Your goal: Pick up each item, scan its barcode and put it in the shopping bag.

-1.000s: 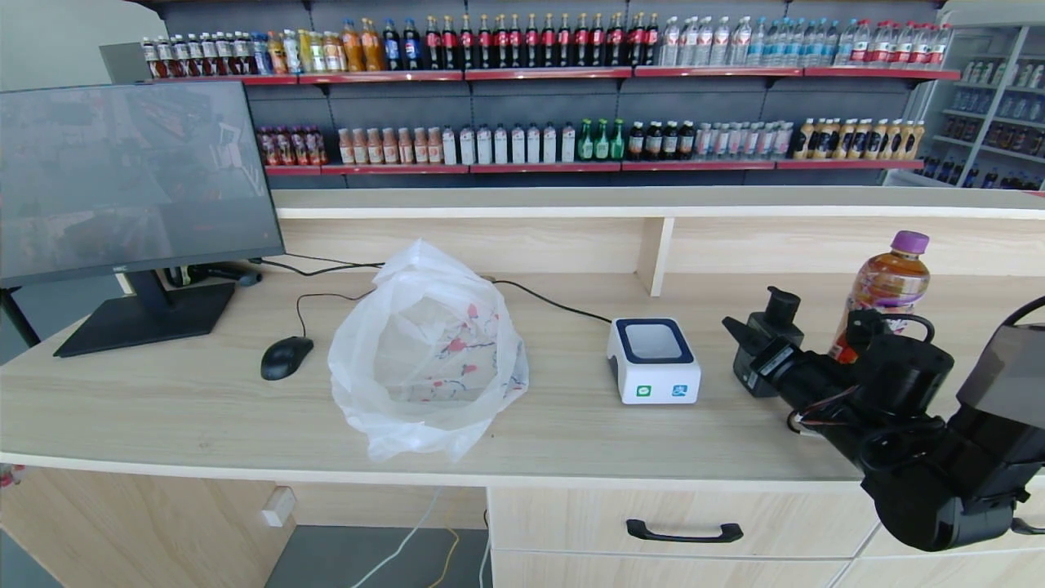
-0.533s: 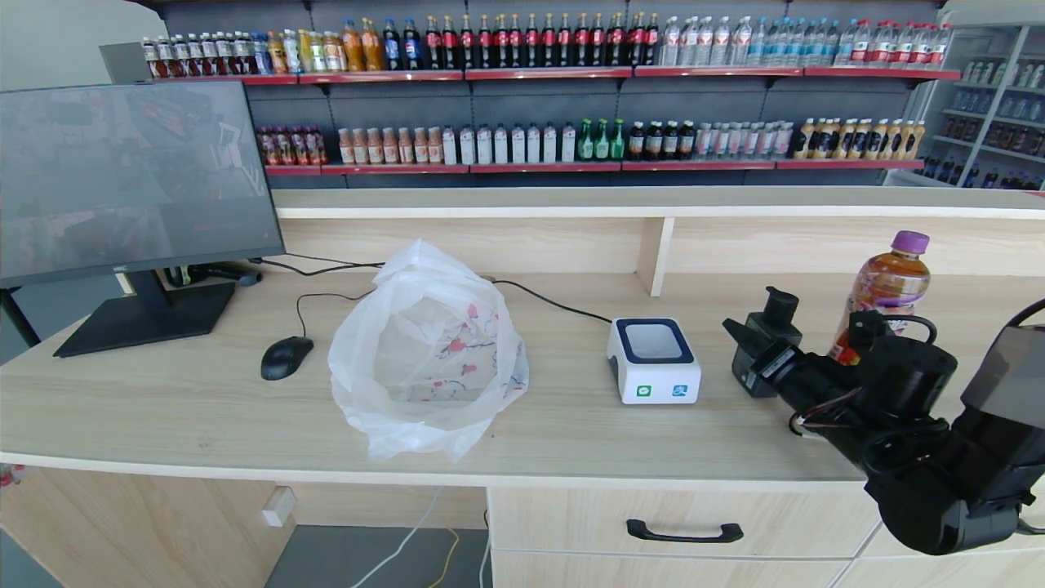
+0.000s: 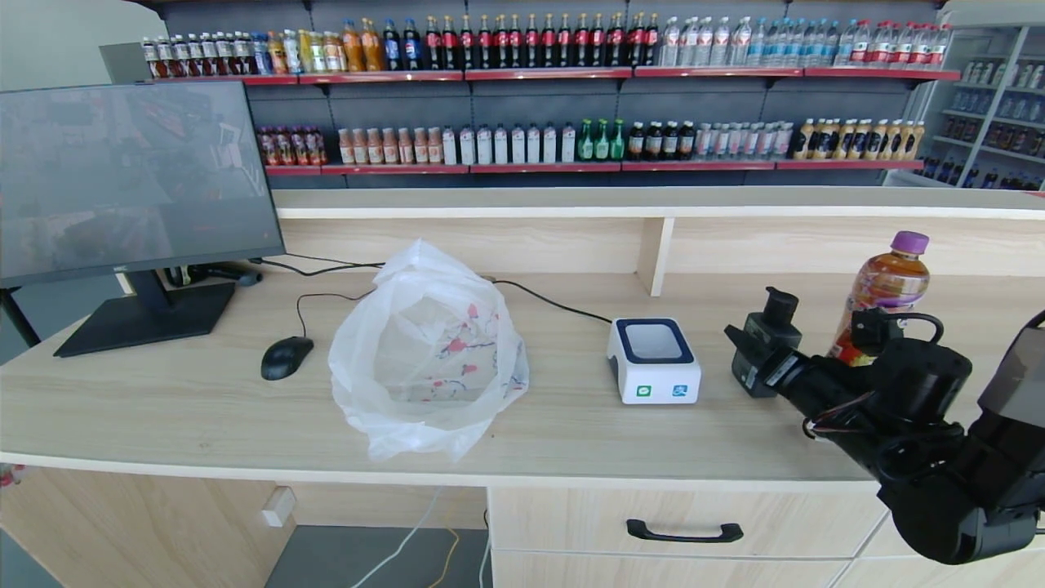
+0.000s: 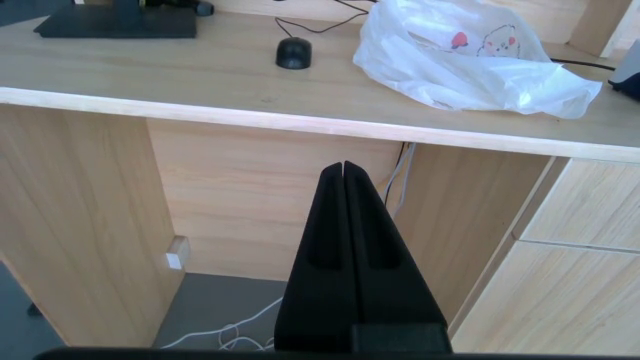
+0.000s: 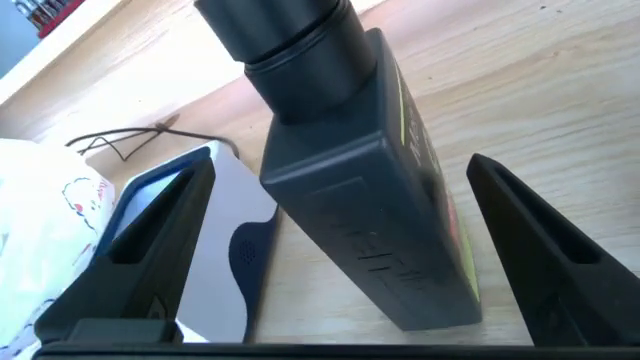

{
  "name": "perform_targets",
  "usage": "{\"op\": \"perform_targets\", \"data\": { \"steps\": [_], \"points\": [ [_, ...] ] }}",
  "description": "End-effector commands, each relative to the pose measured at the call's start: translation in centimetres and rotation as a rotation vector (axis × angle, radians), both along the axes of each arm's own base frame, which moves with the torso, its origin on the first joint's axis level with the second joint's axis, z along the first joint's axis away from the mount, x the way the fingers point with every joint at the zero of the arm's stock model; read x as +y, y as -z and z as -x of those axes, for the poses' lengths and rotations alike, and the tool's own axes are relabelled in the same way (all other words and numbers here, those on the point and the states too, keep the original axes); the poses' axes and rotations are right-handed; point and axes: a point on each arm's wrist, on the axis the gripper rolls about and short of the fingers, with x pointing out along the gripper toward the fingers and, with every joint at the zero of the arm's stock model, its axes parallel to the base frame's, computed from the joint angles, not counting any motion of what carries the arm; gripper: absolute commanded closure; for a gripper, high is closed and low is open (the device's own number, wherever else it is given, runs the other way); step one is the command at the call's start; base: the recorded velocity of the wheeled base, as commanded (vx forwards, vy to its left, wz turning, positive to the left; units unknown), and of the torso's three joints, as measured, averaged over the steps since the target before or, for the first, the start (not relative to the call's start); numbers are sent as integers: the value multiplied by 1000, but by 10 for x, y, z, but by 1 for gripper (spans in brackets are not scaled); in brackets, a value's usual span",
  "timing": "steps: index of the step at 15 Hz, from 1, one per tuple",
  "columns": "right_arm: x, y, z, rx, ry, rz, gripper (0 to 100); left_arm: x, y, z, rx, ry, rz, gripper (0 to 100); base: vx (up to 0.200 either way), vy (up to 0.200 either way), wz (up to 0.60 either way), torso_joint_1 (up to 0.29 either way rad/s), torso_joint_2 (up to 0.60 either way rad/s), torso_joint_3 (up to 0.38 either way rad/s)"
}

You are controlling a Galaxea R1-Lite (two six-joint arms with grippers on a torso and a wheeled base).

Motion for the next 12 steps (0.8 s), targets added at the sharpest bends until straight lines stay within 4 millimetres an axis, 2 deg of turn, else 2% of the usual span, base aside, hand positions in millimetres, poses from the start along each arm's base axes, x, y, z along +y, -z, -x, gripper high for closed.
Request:
{"op": "perform_targets", "data": {
  "steps": [1,7,9,12],
  "points": [
    [2,9,-4,15,-10,60,0,0,0,0,0,0,0,100,0,0,0,0,0,0],
    [-3,1,-3,-64,-57,393,0,0,0,0,0,0,0,100,0,0,0,0,0,0],
    [0,0,-5,-81,-81,429,0,0,0,0,0,0,0,100,0,0,0,0,0,0],
    [6,-8,-19,-163,-114,476,0,0,0,0,0,0,0,100,0,0,0,0,0,0]
  ]
}}
